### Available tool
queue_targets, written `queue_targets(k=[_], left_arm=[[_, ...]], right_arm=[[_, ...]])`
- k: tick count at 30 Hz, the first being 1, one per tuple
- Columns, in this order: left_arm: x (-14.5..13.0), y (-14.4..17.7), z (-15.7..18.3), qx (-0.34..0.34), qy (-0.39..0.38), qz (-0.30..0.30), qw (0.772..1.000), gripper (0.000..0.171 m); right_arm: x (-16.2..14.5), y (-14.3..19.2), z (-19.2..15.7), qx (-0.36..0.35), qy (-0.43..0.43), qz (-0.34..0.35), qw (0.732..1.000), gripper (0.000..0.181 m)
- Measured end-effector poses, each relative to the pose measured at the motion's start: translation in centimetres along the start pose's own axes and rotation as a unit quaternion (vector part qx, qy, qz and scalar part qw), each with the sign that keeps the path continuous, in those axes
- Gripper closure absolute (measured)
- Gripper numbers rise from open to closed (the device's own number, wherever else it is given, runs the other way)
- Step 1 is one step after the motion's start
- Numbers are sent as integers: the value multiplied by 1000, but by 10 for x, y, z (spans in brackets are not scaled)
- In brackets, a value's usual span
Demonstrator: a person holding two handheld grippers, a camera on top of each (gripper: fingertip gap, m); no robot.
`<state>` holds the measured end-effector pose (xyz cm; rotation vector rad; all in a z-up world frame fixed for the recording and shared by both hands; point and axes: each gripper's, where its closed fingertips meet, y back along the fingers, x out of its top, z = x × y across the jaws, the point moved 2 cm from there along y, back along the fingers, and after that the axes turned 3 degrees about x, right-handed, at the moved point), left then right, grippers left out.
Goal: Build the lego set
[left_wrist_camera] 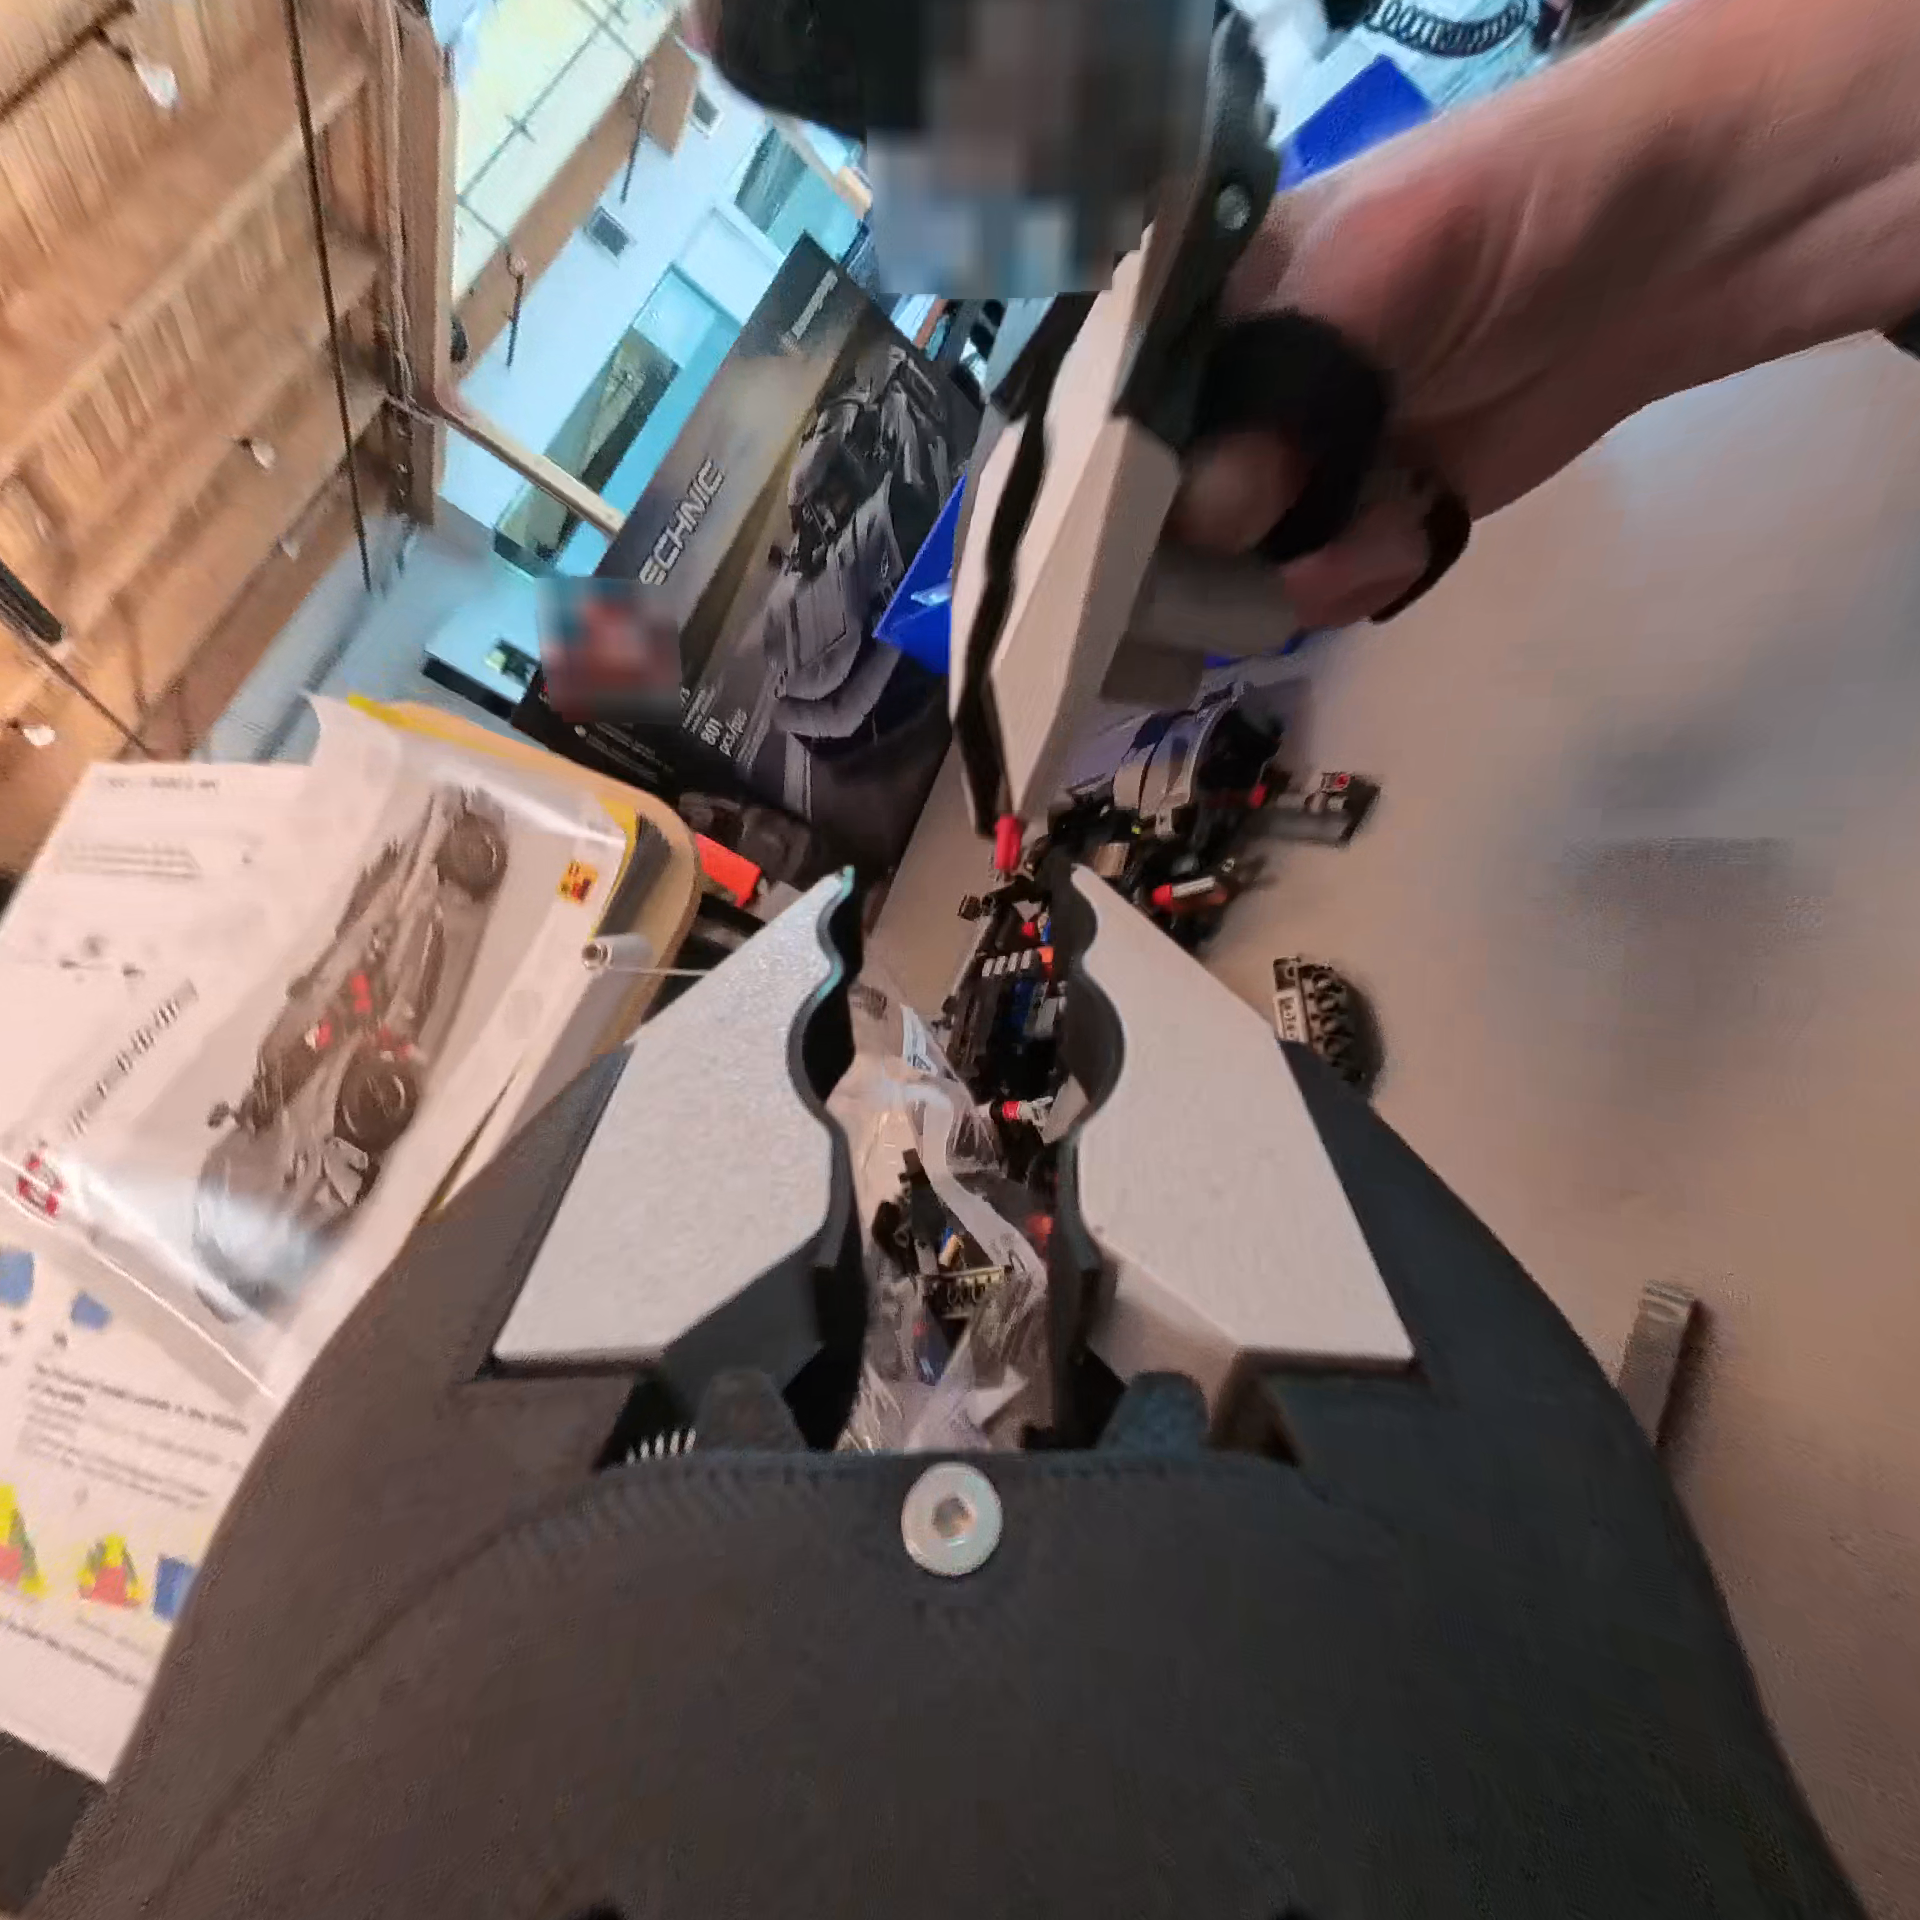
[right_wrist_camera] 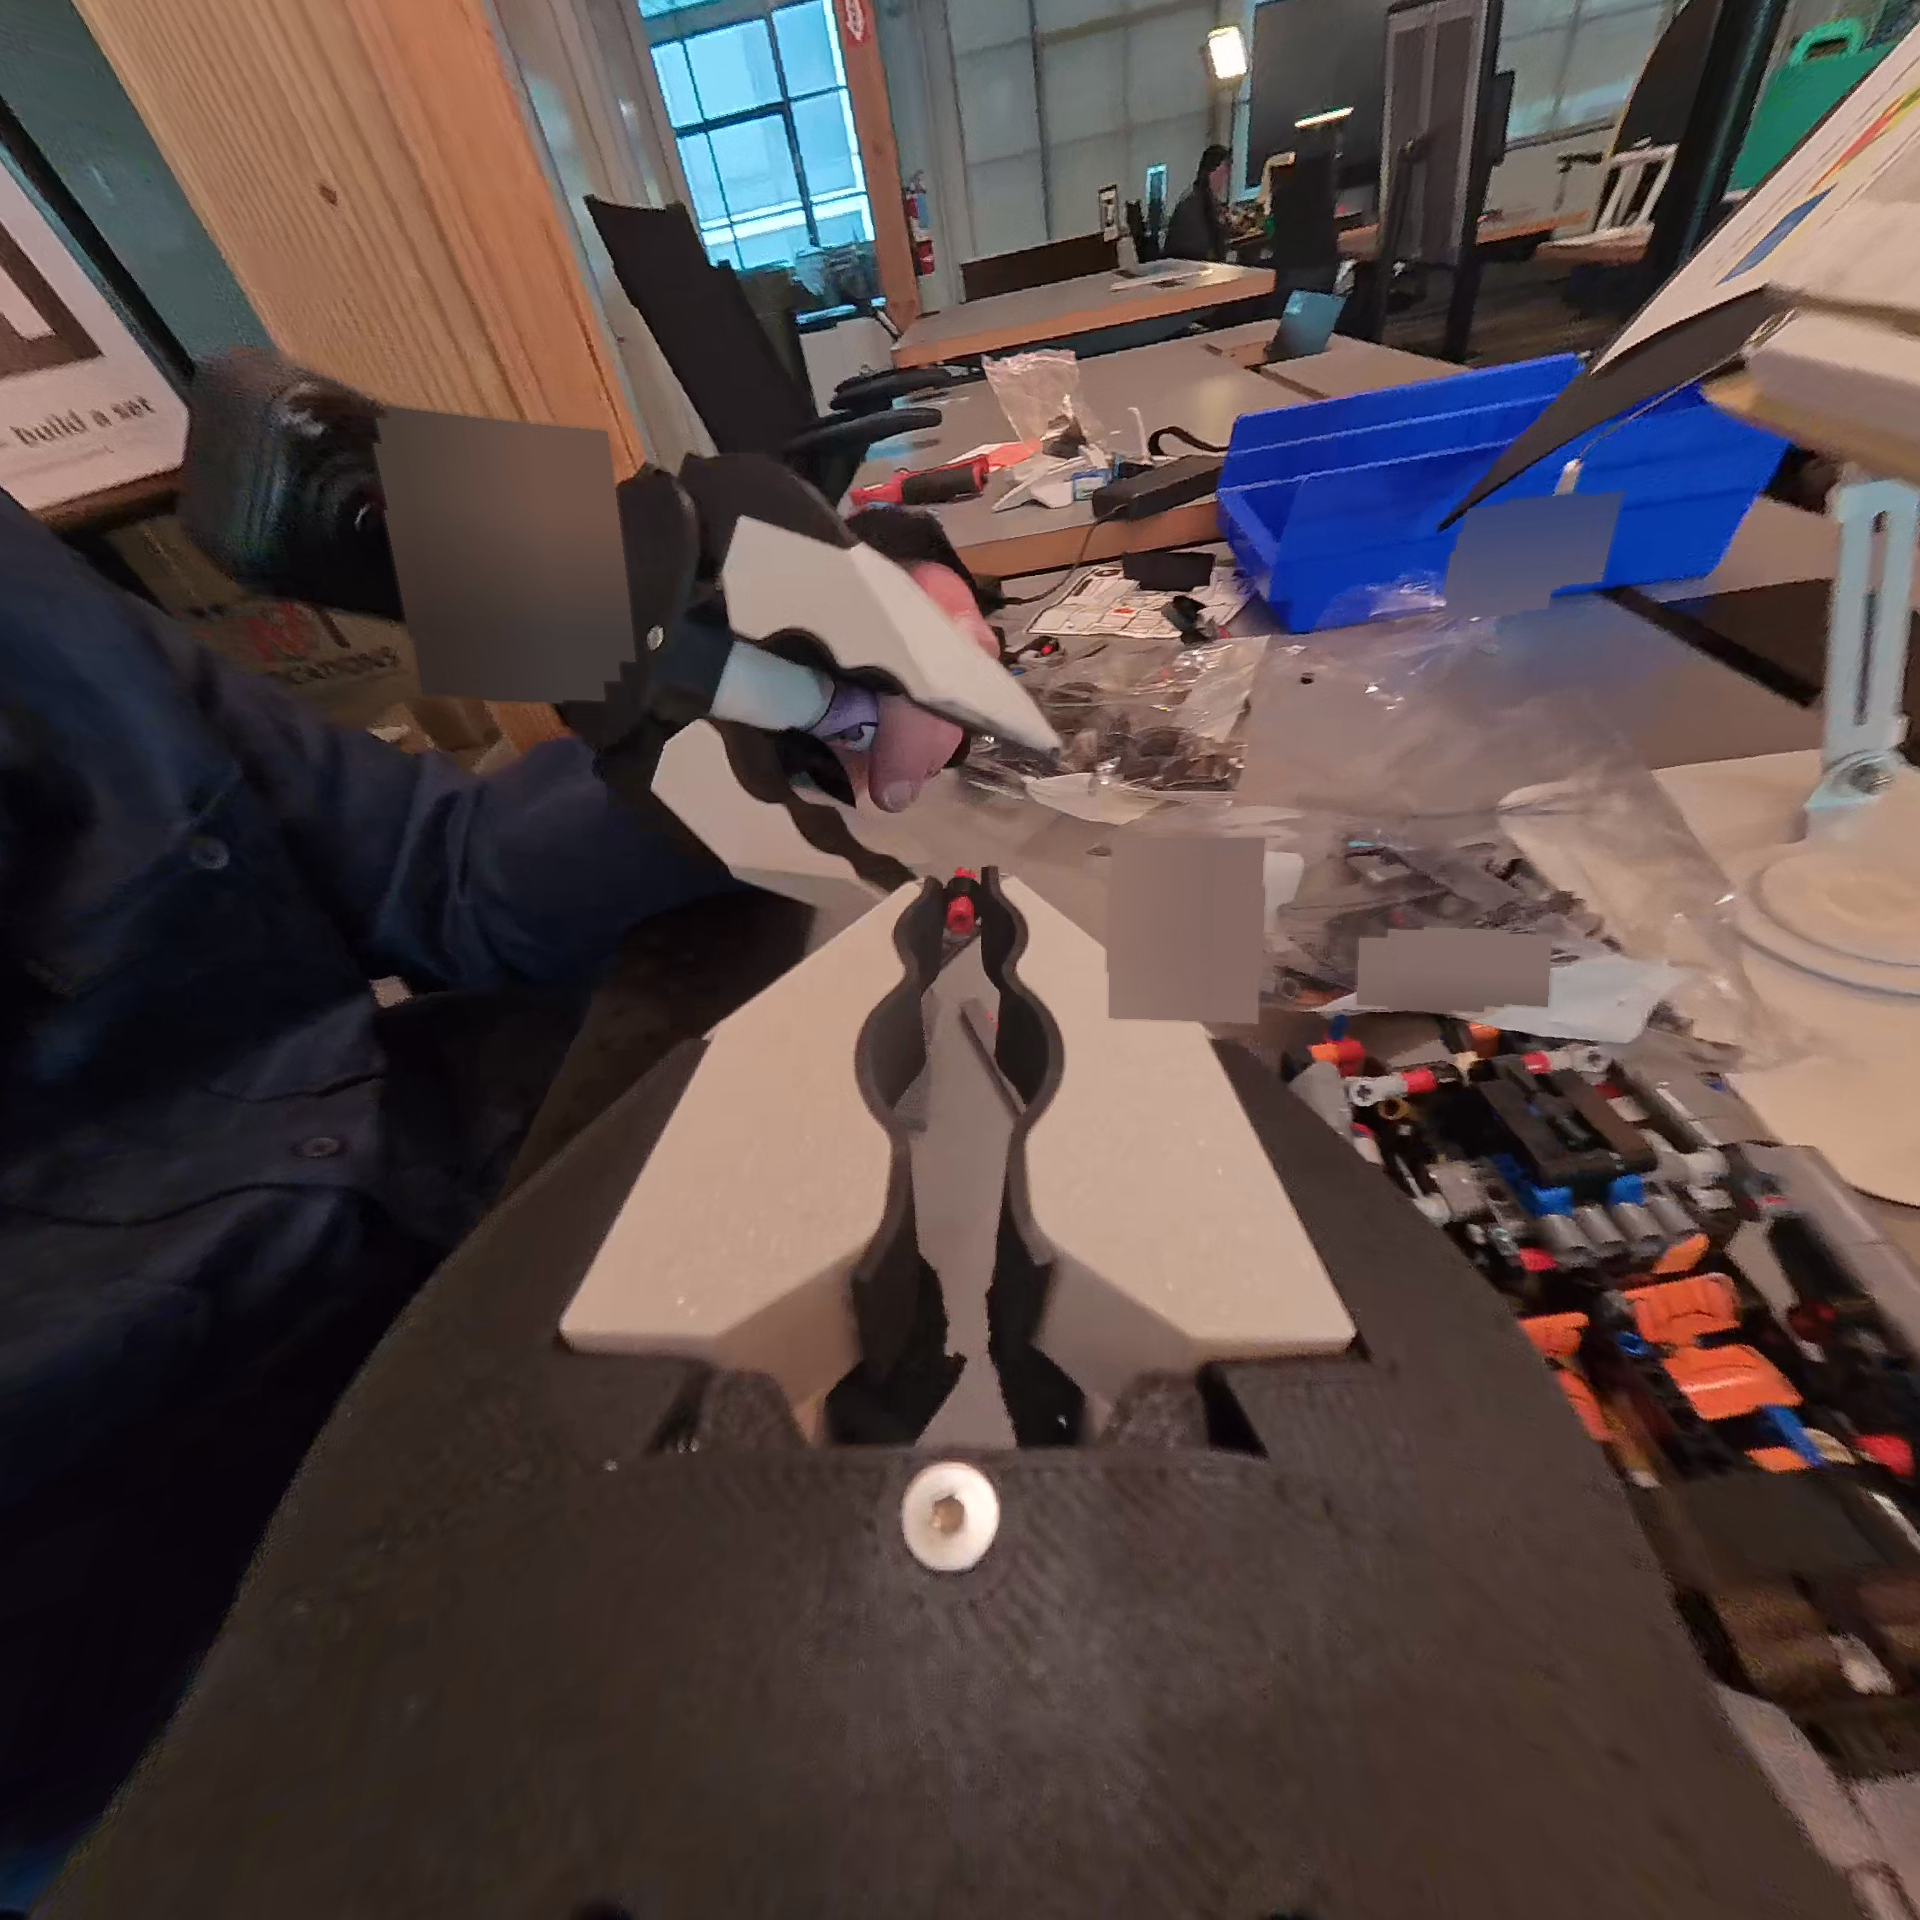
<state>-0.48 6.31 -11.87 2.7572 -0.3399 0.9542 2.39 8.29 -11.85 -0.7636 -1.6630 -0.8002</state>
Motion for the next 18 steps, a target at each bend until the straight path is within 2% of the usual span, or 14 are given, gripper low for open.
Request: queue_targets(k=[4,11,18], left_arm=[[6,-2,9,7,-43,-1,999,162],[6,-1,7,29,-75,-25,996,166],[8,2,16,9,-81,-57,995,169]], right_arm=[[1,-4,-2,28,-29,13,999,176],[3,-5,-2,43,-57,30,997,176],[-4,-1,-9,69,-63,-2,996,177]])
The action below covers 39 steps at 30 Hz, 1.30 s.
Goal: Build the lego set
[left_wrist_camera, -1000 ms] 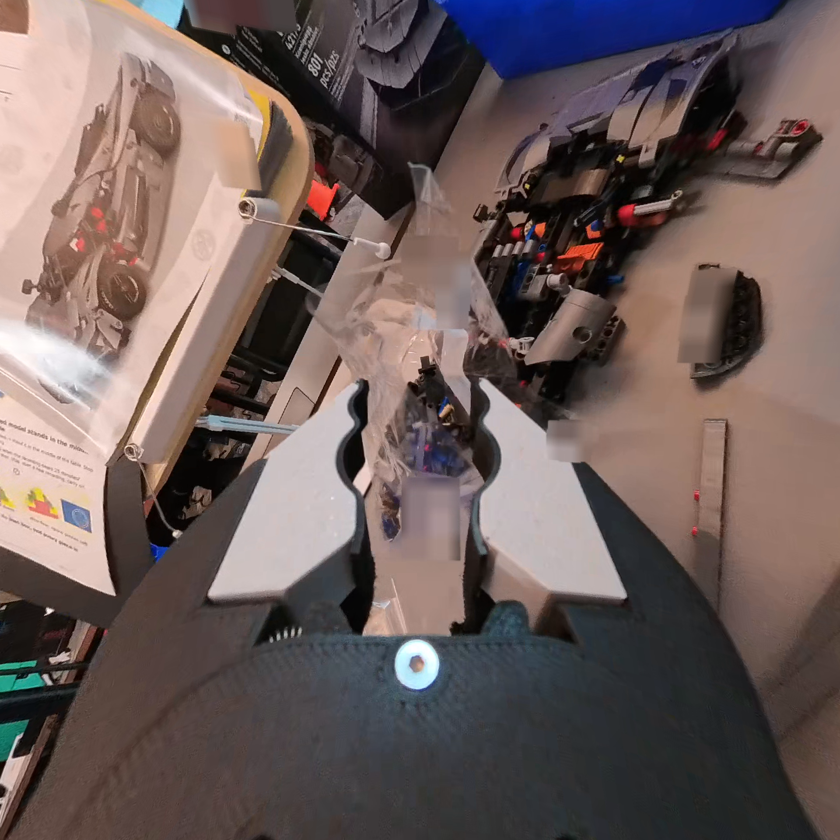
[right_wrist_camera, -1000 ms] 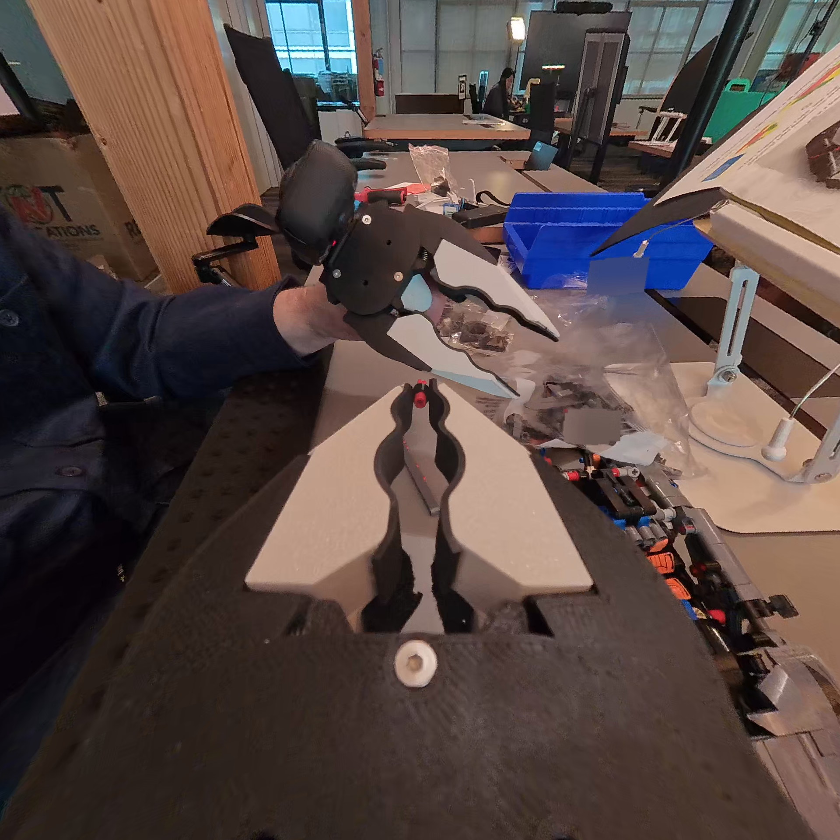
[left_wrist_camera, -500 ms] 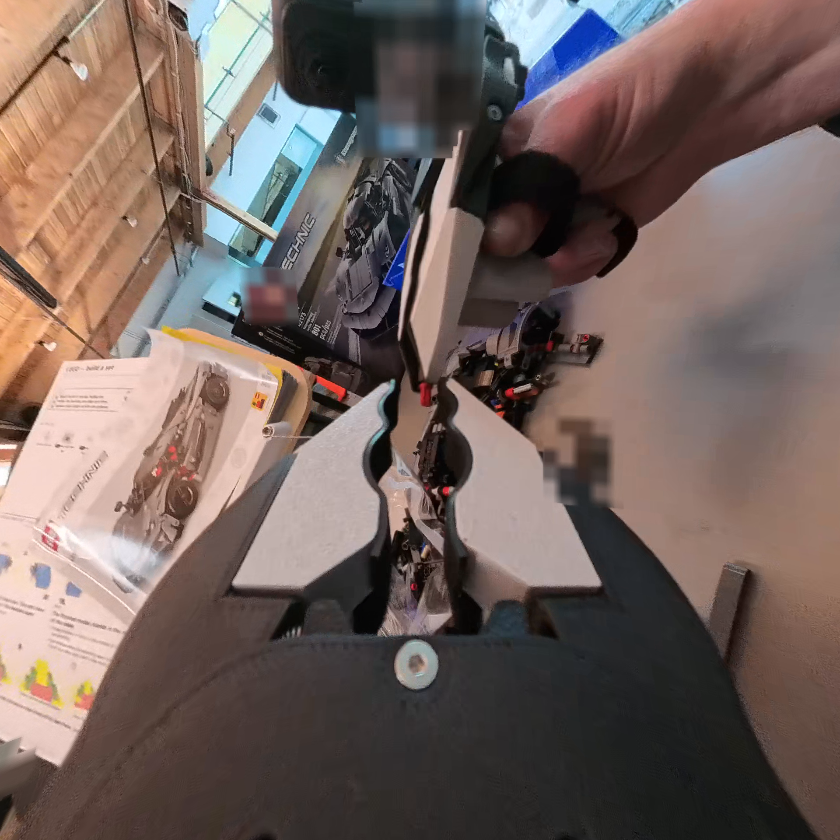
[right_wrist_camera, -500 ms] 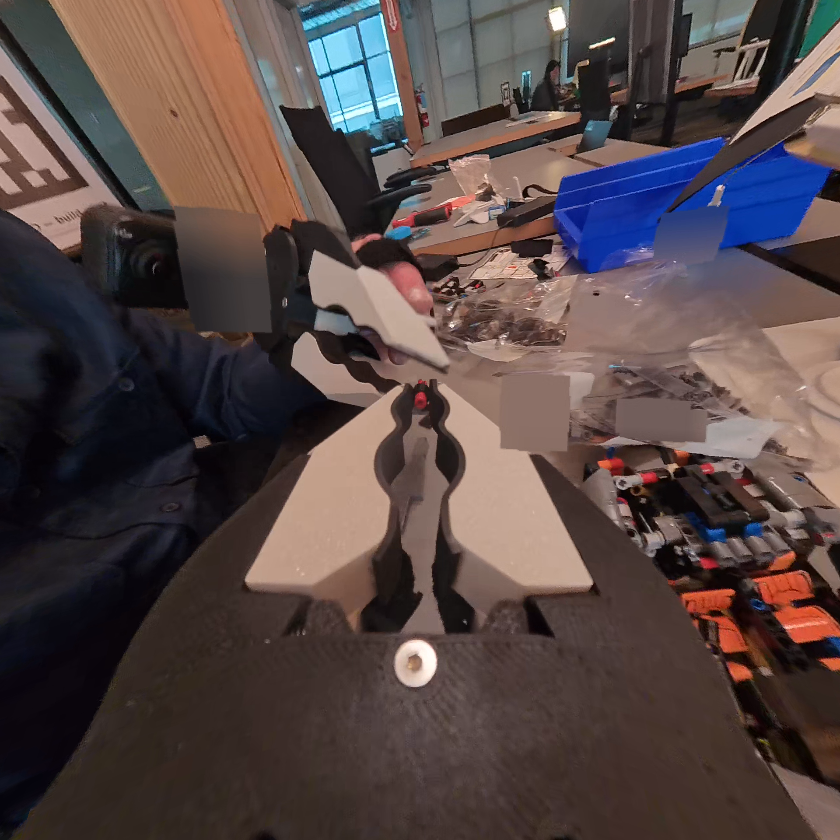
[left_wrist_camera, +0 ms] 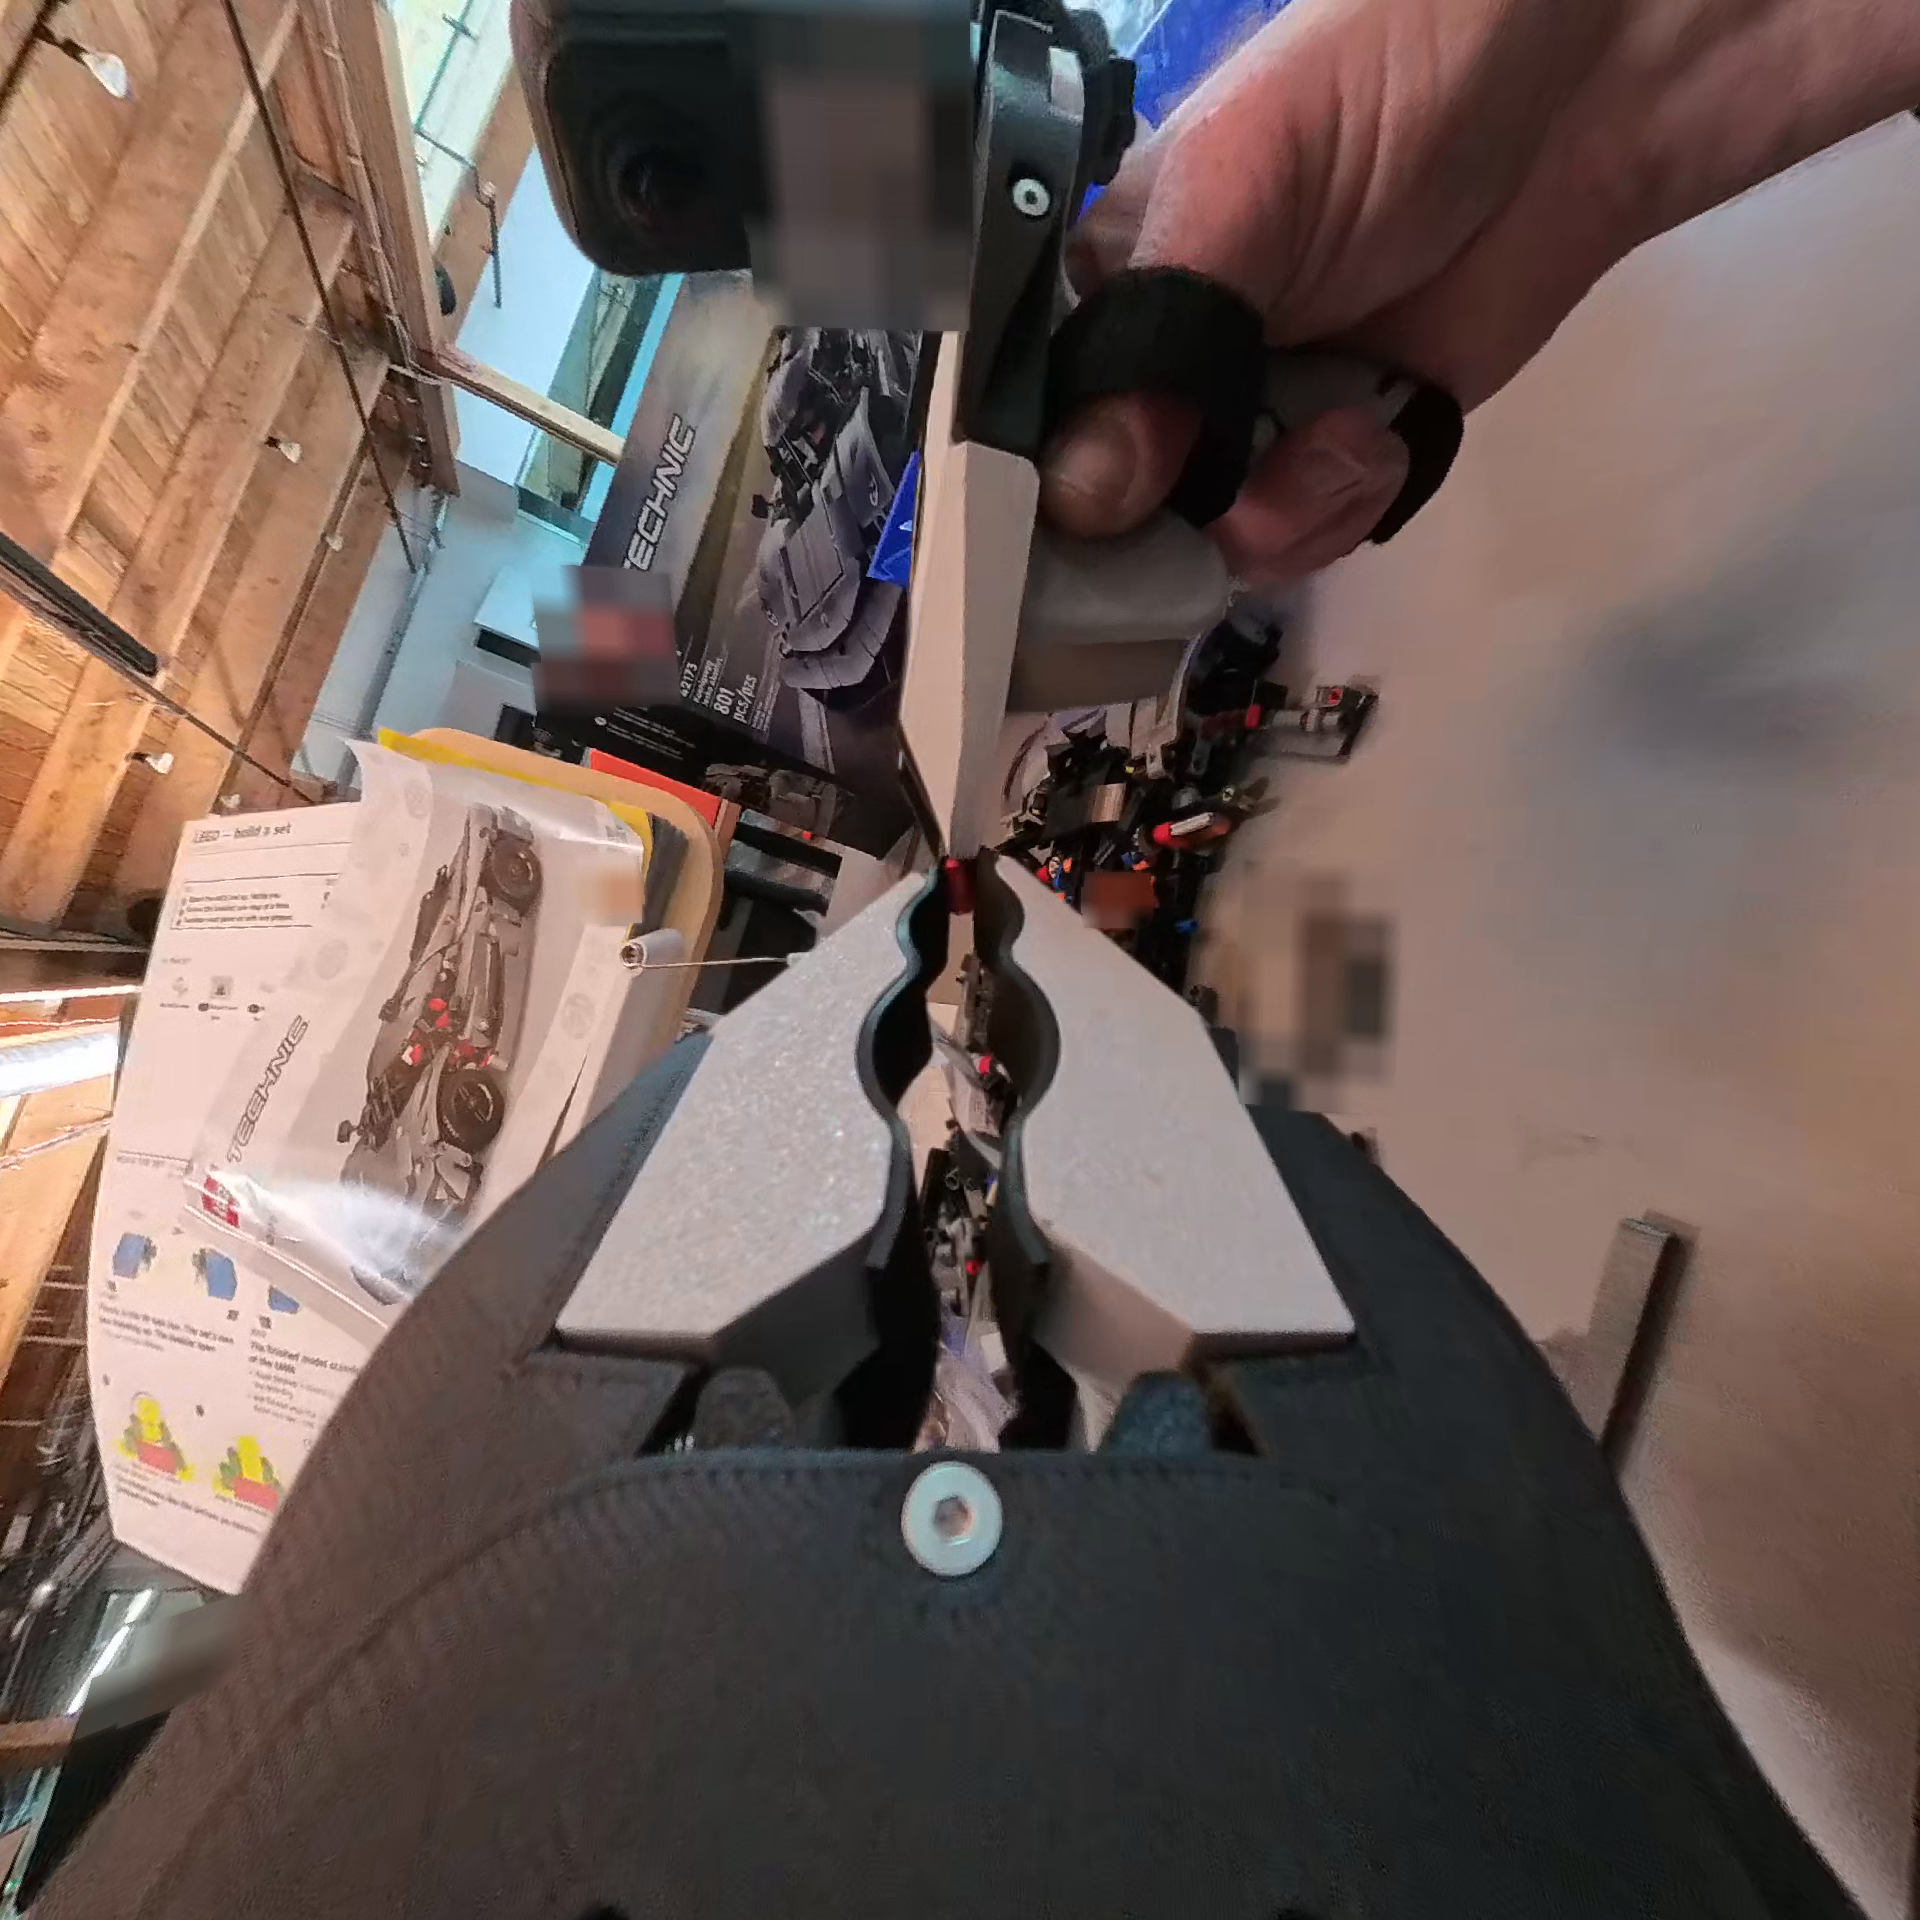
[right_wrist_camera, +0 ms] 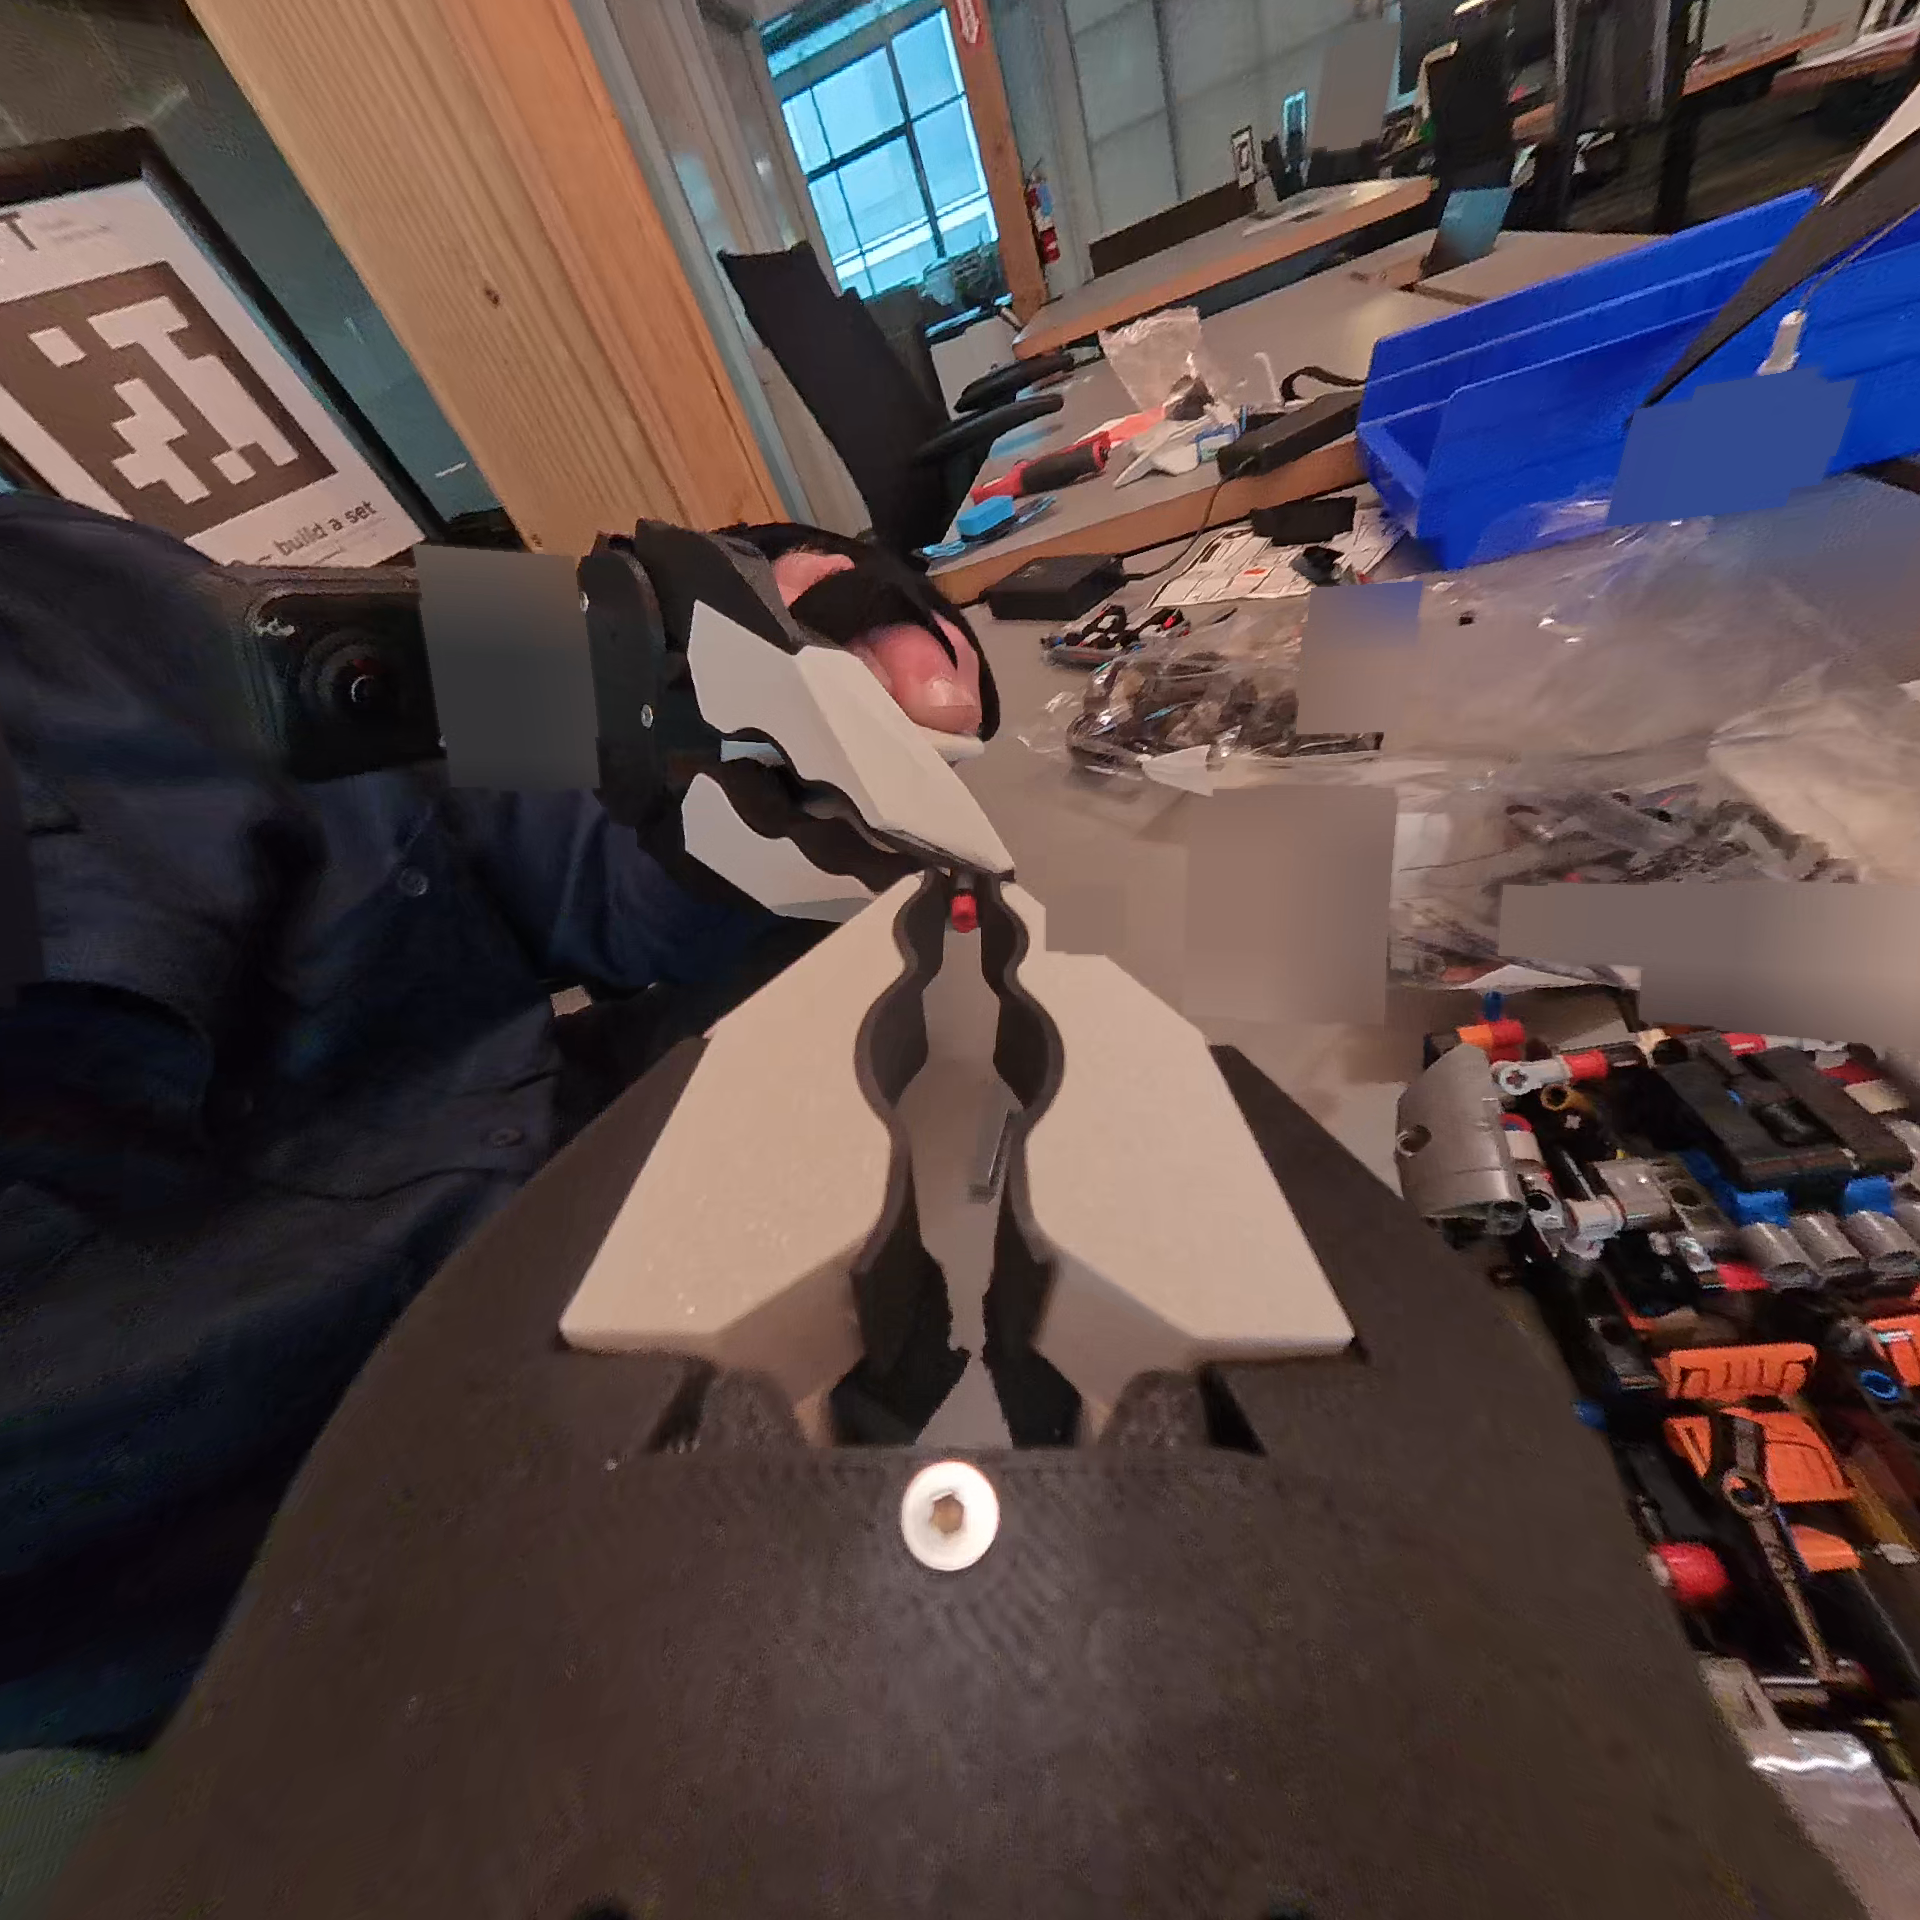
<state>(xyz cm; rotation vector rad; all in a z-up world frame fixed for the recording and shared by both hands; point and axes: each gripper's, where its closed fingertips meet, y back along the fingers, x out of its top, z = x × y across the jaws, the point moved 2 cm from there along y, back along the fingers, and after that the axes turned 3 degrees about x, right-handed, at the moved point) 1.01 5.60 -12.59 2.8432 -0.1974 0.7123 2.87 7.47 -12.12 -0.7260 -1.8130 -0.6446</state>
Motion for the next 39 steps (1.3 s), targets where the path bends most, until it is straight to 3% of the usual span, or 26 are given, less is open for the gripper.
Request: queue_targets(k=[7,15,20,24,25,30,33,36,37,39], left_arm=[[3,8,13,-55,26,15,998,171],[11,15,16,-123,140,66,980,171],[13,20,17,-145,167,83,972,171],[-12,40,-15,-122,259,103,953,171],[-18,40,-15,-113,260,93,954,171],[-17,31,-3,-115,212,79,967,171],[-17,28,2,-104,174,71,977,171],[-11,26,5,-101,161,74,979,171],[-12,25,5,-96,152,69,981,171],[-12,26,5,-99,158,72,980,171]], right_arm=[[-12,-1,-9,19,28,-53,998,177],[-13,2,-19,35,69,-64,995,177],[-14,6,-24,39,85,-69,993,177],[18,66,-22,-3,94,42,995,181],[18,68,-18,-19,92,44,995,181],[1,6,-11,-11,67,-13,998,179],[-5,-17,-5,12,31,-29,999,159],[-7,-25,-6,30,20,-22,999,173],[-7,-26,-5,23,25,-22,999,167],[-7,-25,-5,17,29,-23,999,174]])
